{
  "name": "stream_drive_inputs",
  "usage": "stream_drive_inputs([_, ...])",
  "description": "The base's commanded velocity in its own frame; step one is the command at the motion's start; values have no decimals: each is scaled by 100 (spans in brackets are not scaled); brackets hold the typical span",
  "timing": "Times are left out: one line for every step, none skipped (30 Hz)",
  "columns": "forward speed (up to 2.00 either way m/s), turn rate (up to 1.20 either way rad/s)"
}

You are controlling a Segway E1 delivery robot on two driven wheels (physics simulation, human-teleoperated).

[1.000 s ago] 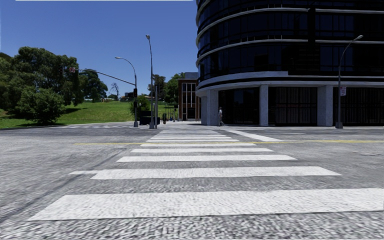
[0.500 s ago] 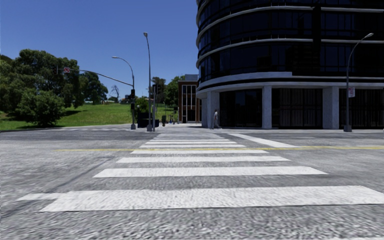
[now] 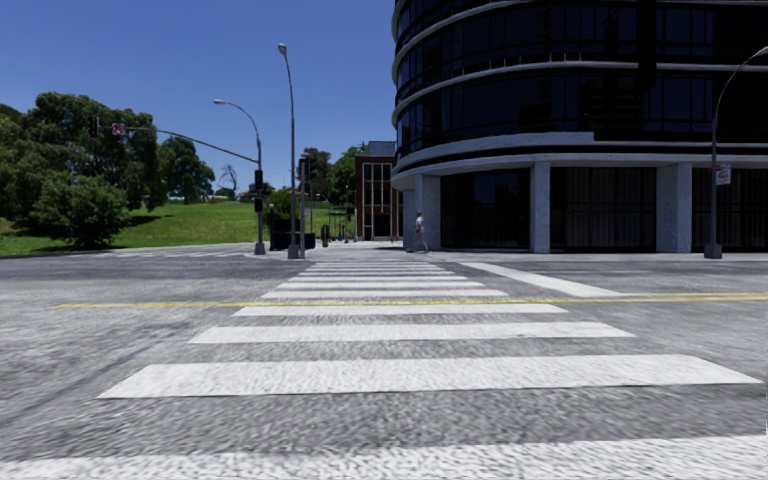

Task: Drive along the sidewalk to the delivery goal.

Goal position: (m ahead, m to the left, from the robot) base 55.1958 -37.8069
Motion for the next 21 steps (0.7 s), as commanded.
stream_drive_inputs([174, 0])
stream_drive_inputs([174, 0])
stream_drive_inputs([174, 0])
stream_drive_inputs([175, 0])
stream_drive_inputs([175, 0])
stream_drive_inputs([175, 0])
stream_drive_inputs([175, 0])
stream_drive_inputs([175, 0])
stream_drive_inputs([175, 0])
stream_drive_inputs([175, 0])
stream_drive_inputs([175, 0])
stream_drive_inputs([175, 0])
stream_drive_inputs([175, 0])
stream_drive_inputs([175, 0])
stream_drive_inputs([176, 0])
stream_drive_inputs([176, 0])
stream_drive_inputs([176, 0])
stream_drive_inputs([176, 0])
stream_drive_inputs([177, 0])
stream_drive_inputs([177, 0])
stream_drive_inputs([177, 0])
